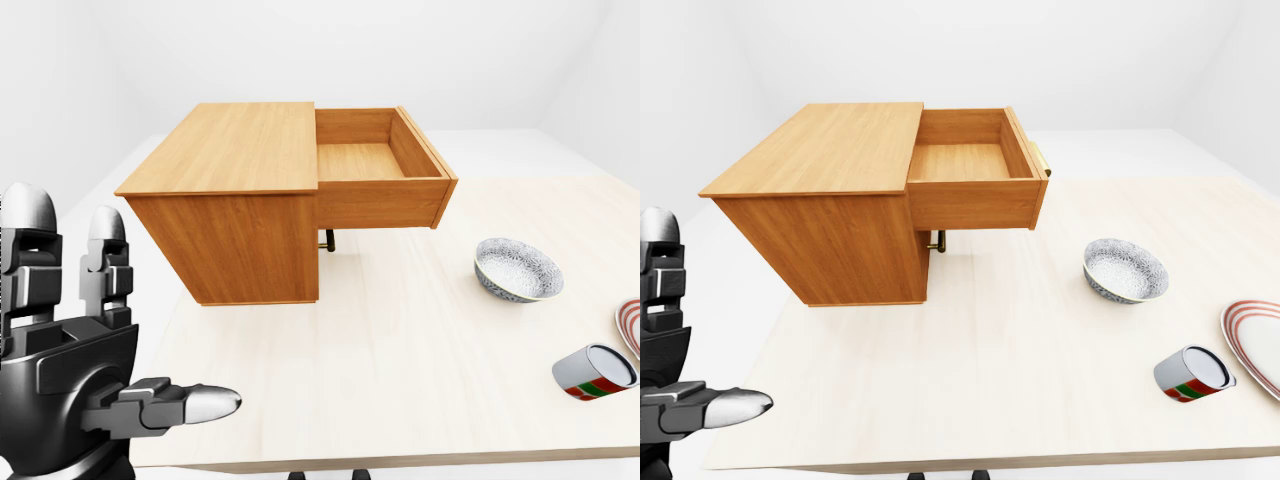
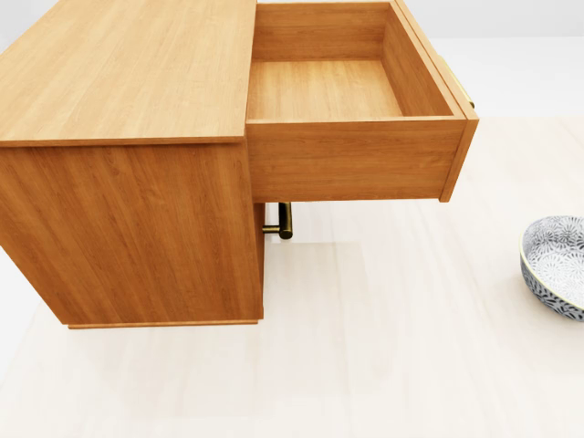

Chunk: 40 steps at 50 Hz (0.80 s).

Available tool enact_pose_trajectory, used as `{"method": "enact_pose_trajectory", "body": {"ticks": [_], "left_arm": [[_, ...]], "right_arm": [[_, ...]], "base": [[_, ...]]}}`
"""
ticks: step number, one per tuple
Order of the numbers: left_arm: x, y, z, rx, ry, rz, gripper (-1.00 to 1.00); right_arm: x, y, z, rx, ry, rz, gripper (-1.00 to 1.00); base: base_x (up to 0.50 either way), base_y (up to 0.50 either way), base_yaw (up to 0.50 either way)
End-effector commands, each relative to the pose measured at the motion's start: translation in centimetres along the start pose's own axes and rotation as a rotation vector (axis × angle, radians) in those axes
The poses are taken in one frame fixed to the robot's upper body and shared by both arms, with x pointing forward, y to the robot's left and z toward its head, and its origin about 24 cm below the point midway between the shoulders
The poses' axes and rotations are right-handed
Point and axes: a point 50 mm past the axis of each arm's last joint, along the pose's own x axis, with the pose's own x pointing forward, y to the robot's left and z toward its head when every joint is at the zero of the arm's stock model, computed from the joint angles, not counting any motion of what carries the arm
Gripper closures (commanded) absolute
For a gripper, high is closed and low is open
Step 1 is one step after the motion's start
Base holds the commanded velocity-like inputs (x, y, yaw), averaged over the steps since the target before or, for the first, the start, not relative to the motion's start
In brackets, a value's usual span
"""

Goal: Put the ketchup in the top drawer of the cabinet.

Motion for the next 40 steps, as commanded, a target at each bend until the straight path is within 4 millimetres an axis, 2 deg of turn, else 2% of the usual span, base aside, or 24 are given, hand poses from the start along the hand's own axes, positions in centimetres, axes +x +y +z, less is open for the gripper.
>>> {"method": "enact_pose_trajectory", "body": {"ticks": [1, 9, 17, 23, 28, 40], "left_arm": [[0.0, -0.1, -0.1, 0.007, 0.000, -0.003, -1.00], [-0.1, -0.1, -0.1, 0.008, 0.001, -0.003, -1.00], [-0.1, -0.2, -0.1, 0.013, 0.002, -0.006, -1.00], [-0.1, -0.3, -0.1, 0.019, -0.001, -0.007, -1.00], [0.0, -0.3, -0.1, 0.021, -0.003, -0.008, -1.00], [-0.1, -0.3, -0.2, 0.023, 0.001, -0.009, -1.00]], "right_arm": [[-1.0, 1.4, -2.5, -0.018, 0.212, -0.003, -1.00], [-1.6, 2.7, -3.0, 0.039, 0.252, 0.044, -1.00], [-2.2, 5.0, -3.8, 0.149, 0.294, 0.116, -1.00], [-2.6, 5.7, -4.2, 0.171, 0.326, 0.158, -1.00], [-2.6, 5.5, -3.9, 0.141, 0.323, 0.156, -1.00], [-4.1, 7.4, -5.0, 0.229, 0.417, 0.220, -1.00]], "base": [[0.00, 0.00, 0.00], [0.00, 0.00, 0.00], [0.00, 0.00, 0.00], [0.00, 0.00, 0.00], [0.00, 0.00, 0.00], [0.00, 0.00, 0.00]]}}
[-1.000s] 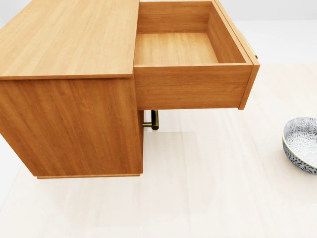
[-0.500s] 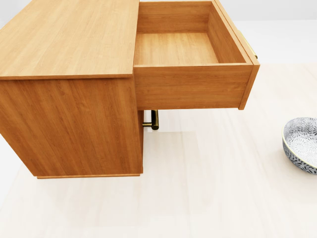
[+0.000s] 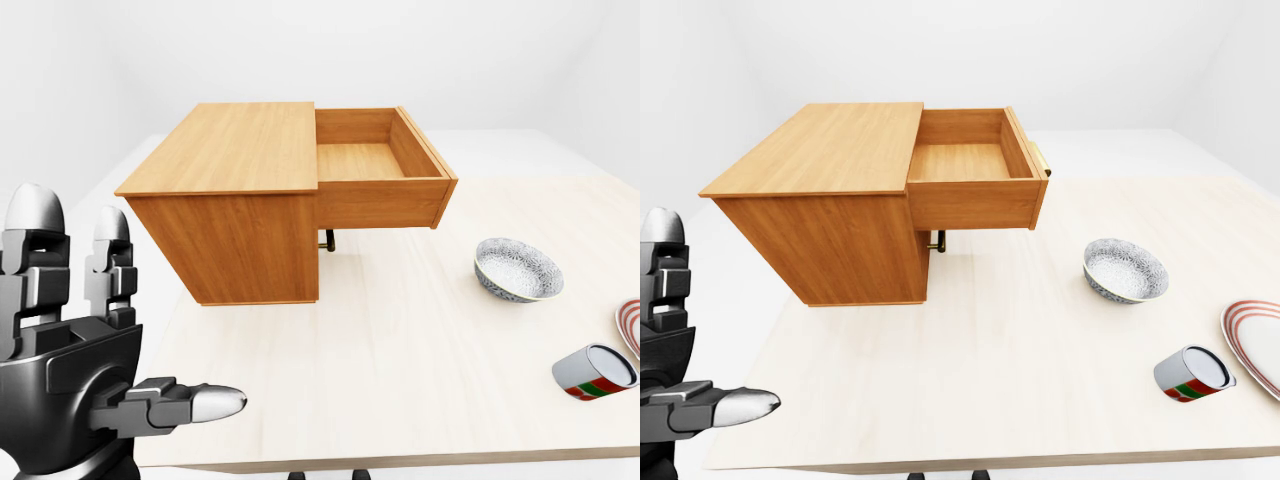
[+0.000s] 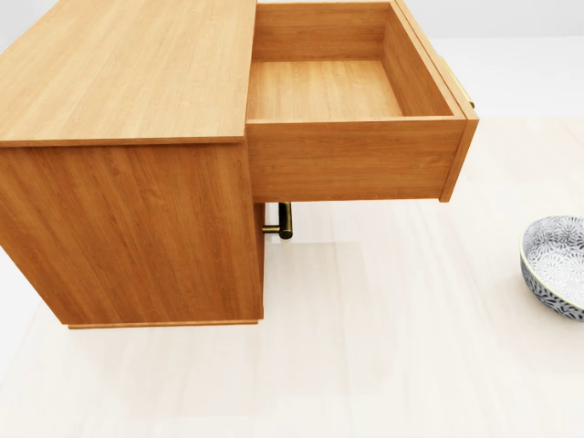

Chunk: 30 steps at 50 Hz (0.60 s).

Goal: Put the ketchup in the top drawer of the cabinet.

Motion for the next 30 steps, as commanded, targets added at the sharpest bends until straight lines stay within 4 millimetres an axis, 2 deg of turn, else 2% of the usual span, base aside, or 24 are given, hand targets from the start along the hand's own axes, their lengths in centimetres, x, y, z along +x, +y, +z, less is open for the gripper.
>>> {"method": "enact_pose_trajectory", "body": {"ticks": [1, 13, 19, 24, 30], "left_arm": [[0.0, -0.1, -0.1, 0.004, 0.002, -0.002, -1.00], [0.0, -0.1, 0.0, 0.007, -0.006, -0.003, -1.00], [0.0, -0.1, 0.0, 0.007, -0.004, -0.004, -1.00], [0.0, -0.2, -0.1, 0.002, 0.006, -0.005, -1.00], [-0.1, -0.1, -0.1, -0.003, 0.012, -0.003, -1.00]], "right_arm": [[-0.7, 2.0, -1.6, 0.079, 0.084, 0.072, -1.00], [-1.6, 5.7, -3.5, 0.193, 0.198, 0.218, -1.00], [-1.6, 6.9, -4.5, 0.228, 0.237, 0.259, -1.00], [-2.1, 8.4, -6.1, 0.287, 0.306, 0.313, -1.00], [-2.7, 9.2, -7.5, 0.325, 0.365, 0.347, -1.00]], "base": [[0.00, 0.00, 0.00], [0.00, 0.00, 0.00], [0.00, 0.00, 0.00], [0.00, 0.00, 0.00], [0.00, 0.00, 0.00]]}}
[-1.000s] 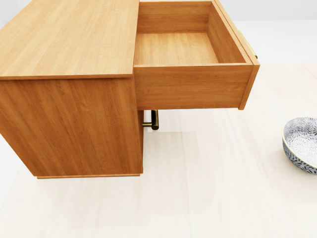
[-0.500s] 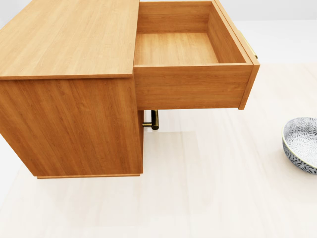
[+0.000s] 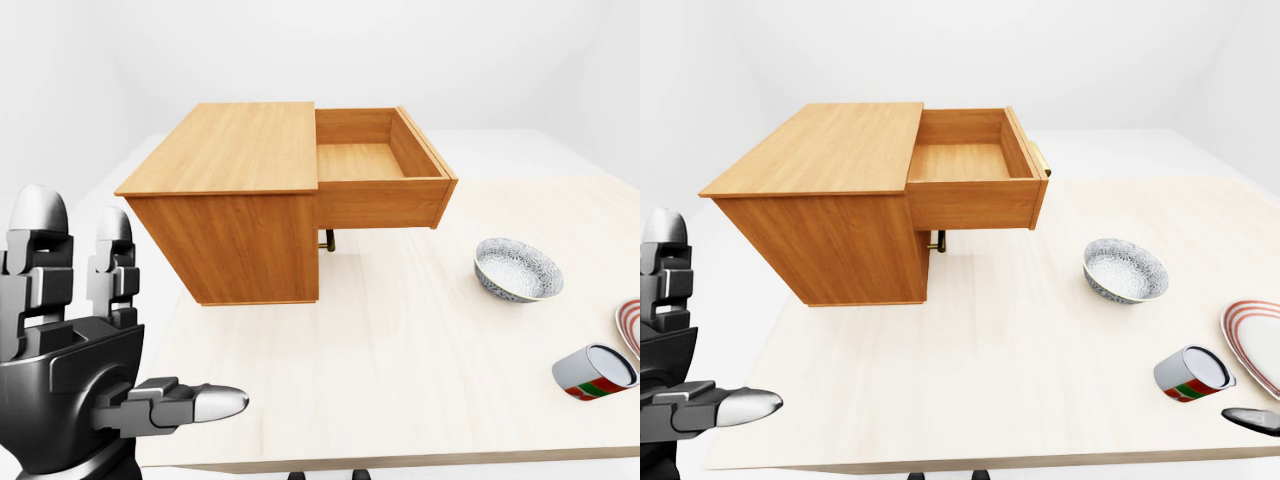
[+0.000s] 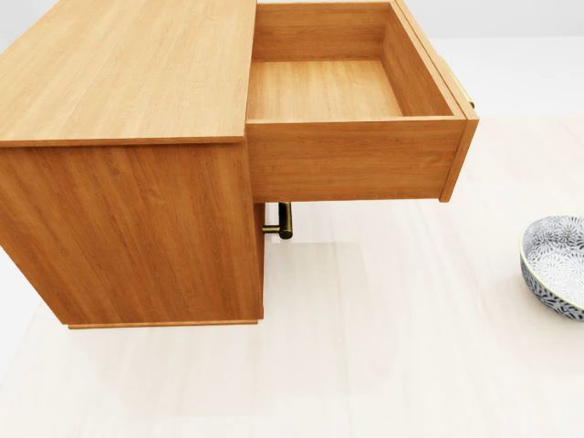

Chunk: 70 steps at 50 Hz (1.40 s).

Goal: Put the ketchup in the top drawer of the cabinet.

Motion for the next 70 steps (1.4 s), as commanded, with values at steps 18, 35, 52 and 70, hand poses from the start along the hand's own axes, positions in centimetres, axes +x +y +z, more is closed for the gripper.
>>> {"method": "enact_pose_trajectory", "body": {"ticks": [18, 35, 52, 70], "left_arm": [[-0.1, -0.1, -0.1, -0.003, 0.009, 0.000, -1.00], [-0.1, -0.1, -0.1, 0.000, 0.008, -0.002, -1.00], [0.0, -0.2, -0.1, -0.002, 0.012, -0.003, -1.00], [0.0, -0.1, -0.1, -0.002, 0.008, 0.000, -1.00]], "right_arm": [[0.5, 3.4, -5.2, 0.122, 0.200, 0.164, -1.00], [0.1, 0.6, -2.9, 0.094, 0.090, 0.046, -1.00], [3.3, 1.7, -8.0, 0.119, 0.286, 0.188, -1.00], [5.3, 4.1, -9.3, 0.089, 0.355, 0.336, -1.00]], "base": [[0.00, 0.00, 0.00], [0.00, 0.00, 0.00], [0.00, 0.00, 0.00], [0.00, 0.00, 0.00]]}}
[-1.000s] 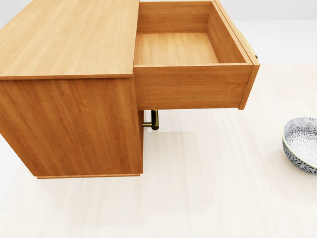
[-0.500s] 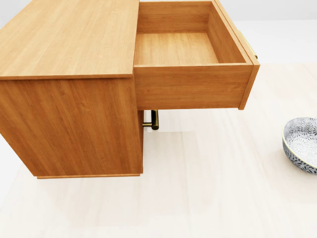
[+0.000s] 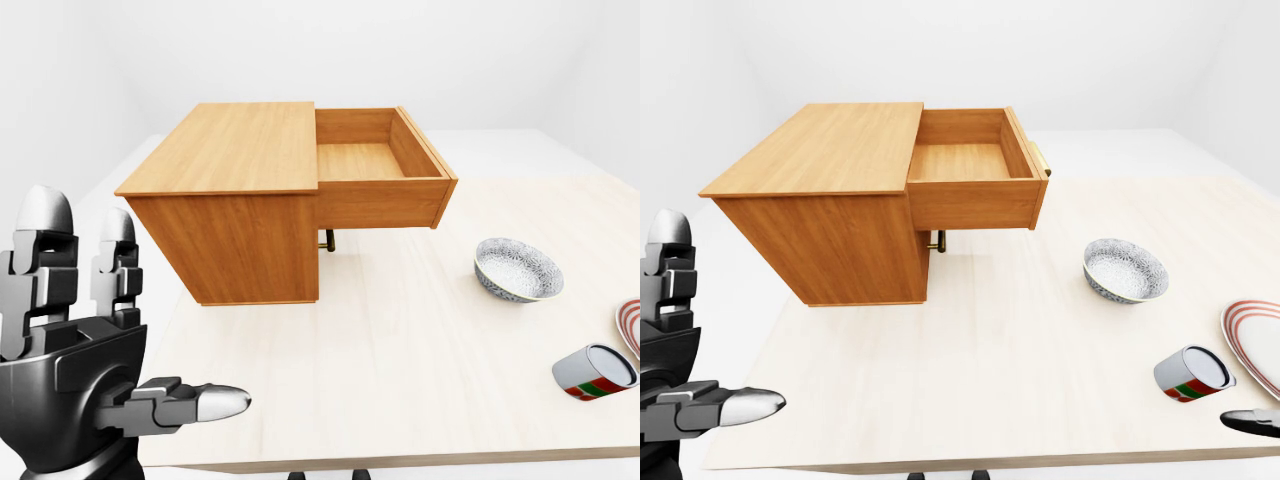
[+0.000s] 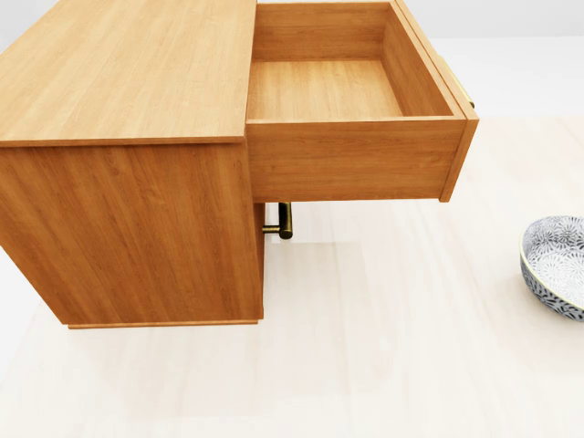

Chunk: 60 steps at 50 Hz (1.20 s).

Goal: Put the ketchup in the top drawer of the cabinet.

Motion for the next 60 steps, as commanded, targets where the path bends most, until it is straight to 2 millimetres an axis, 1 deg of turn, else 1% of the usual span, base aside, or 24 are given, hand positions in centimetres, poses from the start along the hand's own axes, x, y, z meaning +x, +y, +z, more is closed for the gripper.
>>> {"method": "enact_pose_trajectory", "body": {"ticks": [1, 10, 14, 23, 27, 41, 60], "left_arm": [[0.0, 0.0, 0.0, -0.001, 0.002, 0.000, -1.00], [-0.2, -0.1, -0.2, -0.006, 0.019, -0.003, -1.00], [-0.1, -0.2, -0.1, -0.003, 0.015, -0.005, -1.00], [-0.1, -0.1, -0.1, -0.003, 0.011, -0.003, -1.00], [-0.1, -0.1, -0.1, -0.003, 0.012, -0.003, -1.00], [-0.1, -0.2, -0.2, 0.002, 0.012, -0.006, -1.00], [-0.1, -0.4, -0.2, 0.014, 0.007, -0.011, -1.00]], "right_arm": [[2.2, 0.8, -0.7, -0.030, 0.069, 0.090, -1.00], [4.0, 1.7, -2.4, 0.010, 0.155, 0.189, -1.00], [4.1, 1.7, -2.4, 0.005, 0.157, 0.200, -1.00], [4.9, 2.4, -3.1, 0.019, 0.203, 0.255, -1.00], [5.2, 2.2, -3.4, 0.031, 0.219, 0.264, -1.00], [6.0, 2.6, -4.8, 0.069, 0.306, 0.335, -1.00], [7.6, 2.5, -3.6, 0.030, 0.326, 0.379, -1.00]], "base": [[0.00, 0.00, 0.00], [0.00, 0.00, 0.00], [0.00, 0.00, 0.00], [0.00, 0.00, 0.00], [0.00, 0.00, 0.00], [0.00, 0.00, 0.00], [0.00, 0.00, 0.00]]}}
